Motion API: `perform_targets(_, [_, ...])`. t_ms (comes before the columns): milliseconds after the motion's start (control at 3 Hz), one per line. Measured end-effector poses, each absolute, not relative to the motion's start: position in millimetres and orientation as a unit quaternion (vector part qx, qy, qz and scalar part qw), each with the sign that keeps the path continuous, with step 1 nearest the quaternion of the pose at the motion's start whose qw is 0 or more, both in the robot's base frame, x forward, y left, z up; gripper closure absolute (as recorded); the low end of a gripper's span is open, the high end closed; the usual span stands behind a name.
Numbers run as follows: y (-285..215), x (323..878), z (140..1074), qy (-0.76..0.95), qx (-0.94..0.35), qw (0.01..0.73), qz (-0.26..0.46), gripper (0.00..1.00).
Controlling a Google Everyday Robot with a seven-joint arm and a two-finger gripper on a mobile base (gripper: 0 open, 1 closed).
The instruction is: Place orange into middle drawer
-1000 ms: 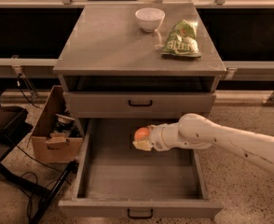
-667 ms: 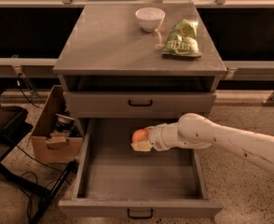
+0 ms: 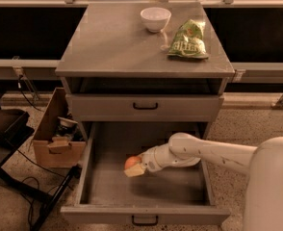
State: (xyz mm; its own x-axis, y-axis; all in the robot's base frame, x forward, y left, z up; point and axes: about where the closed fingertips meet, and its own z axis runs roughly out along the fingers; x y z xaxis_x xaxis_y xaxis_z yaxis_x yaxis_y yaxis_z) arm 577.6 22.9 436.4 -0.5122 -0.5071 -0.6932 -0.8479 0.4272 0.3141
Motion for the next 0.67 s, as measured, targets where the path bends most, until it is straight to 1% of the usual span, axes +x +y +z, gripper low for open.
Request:
perform_targets(333, [42.6,570.8,374.1,0.807,-0.416,0.223,0.356,1.00])
perform_targets(667, [45.2,567.1,366.3,0.808,-0.412,0.218,0.361,0.82])
